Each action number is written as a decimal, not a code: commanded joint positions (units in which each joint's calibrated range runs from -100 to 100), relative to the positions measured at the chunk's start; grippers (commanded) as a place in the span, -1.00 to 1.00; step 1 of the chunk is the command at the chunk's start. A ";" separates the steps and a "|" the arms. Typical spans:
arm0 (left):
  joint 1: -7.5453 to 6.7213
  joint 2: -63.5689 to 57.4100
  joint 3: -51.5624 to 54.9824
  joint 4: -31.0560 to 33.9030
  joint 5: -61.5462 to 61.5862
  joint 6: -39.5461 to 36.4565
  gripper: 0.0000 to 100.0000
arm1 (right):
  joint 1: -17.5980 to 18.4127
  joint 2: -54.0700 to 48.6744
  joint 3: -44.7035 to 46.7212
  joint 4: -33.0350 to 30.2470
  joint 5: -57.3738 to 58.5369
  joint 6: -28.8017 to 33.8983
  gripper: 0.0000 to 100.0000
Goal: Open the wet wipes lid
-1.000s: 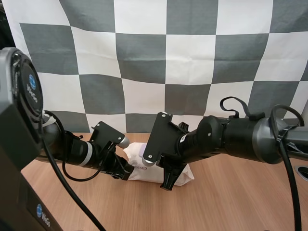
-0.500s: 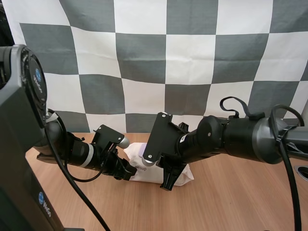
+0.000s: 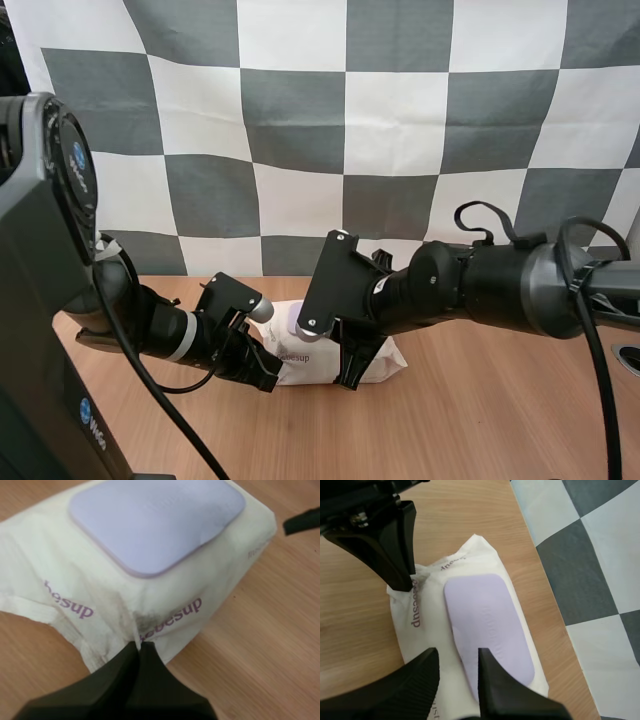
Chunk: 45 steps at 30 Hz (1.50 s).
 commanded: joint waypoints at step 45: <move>-0.01 -0.14 1.11 0.90 3.14 0.93 -1.00 | 0.01 11.07 -0.09 -3.53 -14.74 -5.17 -1.00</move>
